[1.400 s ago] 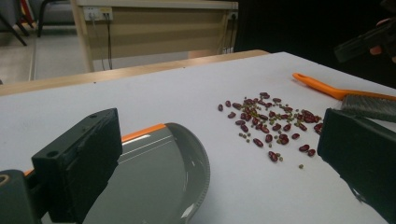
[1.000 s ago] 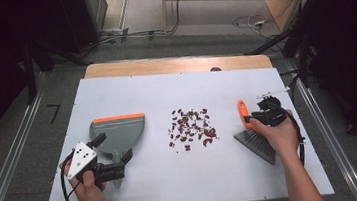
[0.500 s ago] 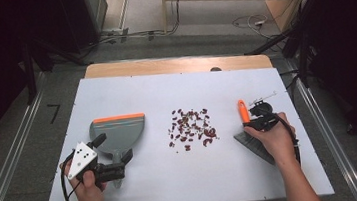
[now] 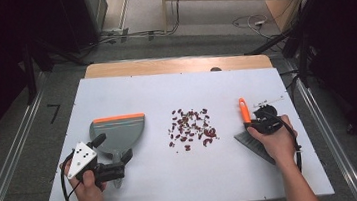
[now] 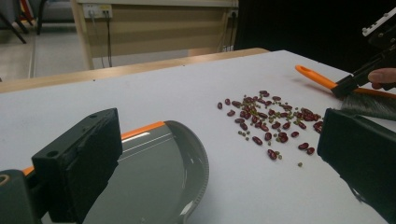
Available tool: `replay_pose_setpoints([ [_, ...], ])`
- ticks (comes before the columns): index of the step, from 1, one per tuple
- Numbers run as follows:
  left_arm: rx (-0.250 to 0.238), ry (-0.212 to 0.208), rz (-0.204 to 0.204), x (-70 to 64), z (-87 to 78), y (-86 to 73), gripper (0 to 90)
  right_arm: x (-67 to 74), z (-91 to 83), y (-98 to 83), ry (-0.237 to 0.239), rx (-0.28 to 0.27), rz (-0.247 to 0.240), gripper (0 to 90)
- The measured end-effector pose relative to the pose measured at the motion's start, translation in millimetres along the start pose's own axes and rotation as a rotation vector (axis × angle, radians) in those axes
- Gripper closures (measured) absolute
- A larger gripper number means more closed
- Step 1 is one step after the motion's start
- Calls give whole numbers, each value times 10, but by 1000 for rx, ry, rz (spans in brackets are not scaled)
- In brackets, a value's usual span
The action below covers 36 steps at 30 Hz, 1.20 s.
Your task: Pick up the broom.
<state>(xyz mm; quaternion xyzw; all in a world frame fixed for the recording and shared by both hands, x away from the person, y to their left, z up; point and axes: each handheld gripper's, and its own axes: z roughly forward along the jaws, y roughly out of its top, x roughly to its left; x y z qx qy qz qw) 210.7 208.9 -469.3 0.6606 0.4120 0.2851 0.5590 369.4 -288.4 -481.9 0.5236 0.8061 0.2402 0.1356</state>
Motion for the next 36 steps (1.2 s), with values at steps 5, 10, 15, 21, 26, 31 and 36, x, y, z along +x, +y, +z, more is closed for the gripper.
replay_pose_setpoints([
  [5, -4, 4, 1, 9, -17, 8, 3, -64, -102, -86, 56, -114, 38, 675],
  [10, -13, 4, -8, 13, -23, 12, 3, -161, -216, -191, 138, -245, 70, 676],
  [15, -11, 4, 8, 1, -15, 17, 3, -215, -320, -280, 178, -388, 82, 678],
  [21, -13, -4, 16, -23, -1, 24, 3, -245, -394, -356, 202, -511, 94, 681],
  [26, -15, -7, 21, -42, 6, 30, 3, -261, -460, -396, 224, -610, 118, 685],
  [31, -18, -7, 26, -55, 8, 41, 3, -254, -531, -413, 244, -689, 135, 687],
  [36, -28, -8, 25, -65, 12, 59, 3, -211, -618, -391, 250, -736, 134, 689],
])
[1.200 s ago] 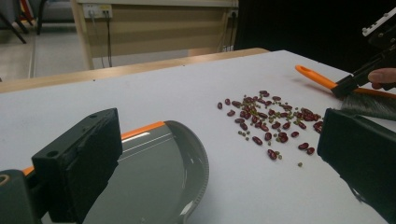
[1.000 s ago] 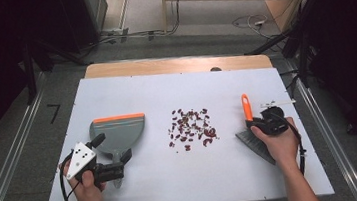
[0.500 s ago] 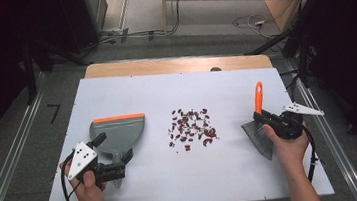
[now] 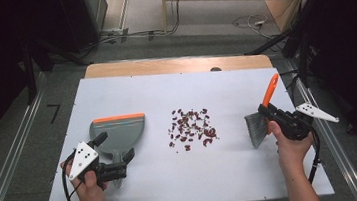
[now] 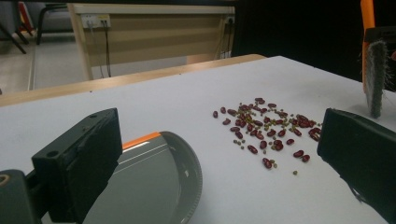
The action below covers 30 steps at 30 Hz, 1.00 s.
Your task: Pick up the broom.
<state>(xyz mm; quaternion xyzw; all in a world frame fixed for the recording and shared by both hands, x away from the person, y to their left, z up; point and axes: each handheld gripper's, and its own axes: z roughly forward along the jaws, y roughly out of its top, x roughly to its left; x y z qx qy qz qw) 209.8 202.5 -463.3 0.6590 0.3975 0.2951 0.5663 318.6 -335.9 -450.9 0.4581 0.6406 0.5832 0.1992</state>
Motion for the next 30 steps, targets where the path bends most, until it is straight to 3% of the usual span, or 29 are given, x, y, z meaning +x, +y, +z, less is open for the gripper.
replay_pose_setpoints([
  [14, 2, -29, 14, -119, 94, 83, 3, 277, -9, 161, 49, -55, -35, 690],
  [26, 19, -31, 26, -268, 195, 159, 6, 622, 58, 224, 104, -64, -79, 690],
  [30, 24, -55, 22, -328, 223, 178, 5, 735, 79, 228, 117, -60, -94, 690],
])
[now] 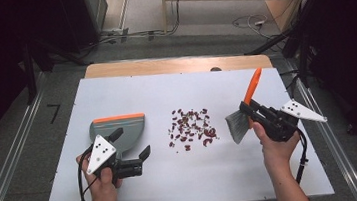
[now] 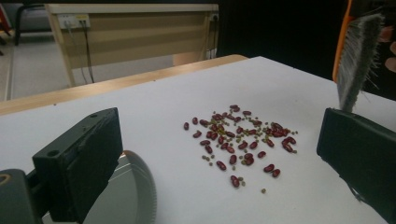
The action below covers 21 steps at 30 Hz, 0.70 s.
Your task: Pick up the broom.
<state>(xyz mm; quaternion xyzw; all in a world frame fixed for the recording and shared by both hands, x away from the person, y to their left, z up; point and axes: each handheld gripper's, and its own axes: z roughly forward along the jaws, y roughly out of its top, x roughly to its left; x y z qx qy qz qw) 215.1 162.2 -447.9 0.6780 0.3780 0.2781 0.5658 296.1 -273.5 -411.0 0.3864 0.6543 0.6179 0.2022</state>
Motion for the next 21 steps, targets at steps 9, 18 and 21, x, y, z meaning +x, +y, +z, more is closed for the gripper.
replay_pose_setpoints([
  [9, 31, -112, 7, -198, 130, 19, 6, 231, 113, -41, 45, 6, 1, 690],
  [18, 38, -181, -1, -302, 270, 30, 6, 477, 240, -103, 88, 34, -23, 690],
  [21, 45, -194, 10, -336, 326, 48, 6, 550, 276, -118, 97, 40, -28, 690],
])
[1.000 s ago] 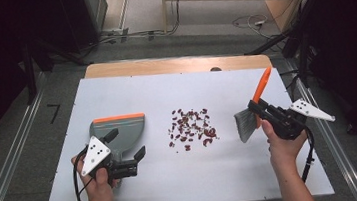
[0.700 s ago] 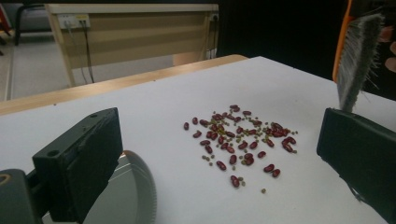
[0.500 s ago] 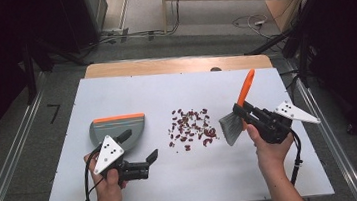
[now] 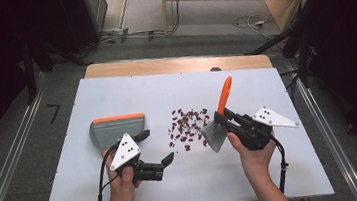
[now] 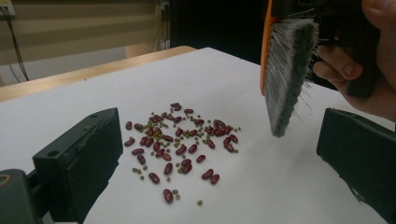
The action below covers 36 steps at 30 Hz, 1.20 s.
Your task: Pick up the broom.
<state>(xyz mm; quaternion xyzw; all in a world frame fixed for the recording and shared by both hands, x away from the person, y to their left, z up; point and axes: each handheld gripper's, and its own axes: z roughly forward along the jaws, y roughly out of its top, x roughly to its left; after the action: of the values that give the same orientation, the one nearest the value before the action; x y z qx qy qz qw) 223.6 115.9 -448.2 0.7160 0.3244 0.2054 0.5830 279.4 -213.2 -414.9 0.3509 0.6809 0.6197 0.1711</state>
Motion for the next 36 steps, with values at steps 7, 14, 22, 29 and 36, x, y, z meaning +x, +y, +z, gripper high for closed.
replay_pose_setpoints([
  [7, -2, -50, -2, -100, 179, 51, 6, 151, 77, -5, 15, 1, -21, 690],
  [14, 38, -75, -26, -197, 261, 44, 34, 280, 117, -23, 28, -2, -40, 690],
  [22, 73, -94, -25, -350, 351, 46, 59, 426, 146, -32, 27, 0, -62, 690],
  [29, 86, -88, -37, -438, 418, 37, 133, 578, 161, -29, 30, -6, -86, 690],
  [36, 107, -45, -48, -500, 474, 14, 390, 700, 188, -36, 30, -6, -90, 690],
])
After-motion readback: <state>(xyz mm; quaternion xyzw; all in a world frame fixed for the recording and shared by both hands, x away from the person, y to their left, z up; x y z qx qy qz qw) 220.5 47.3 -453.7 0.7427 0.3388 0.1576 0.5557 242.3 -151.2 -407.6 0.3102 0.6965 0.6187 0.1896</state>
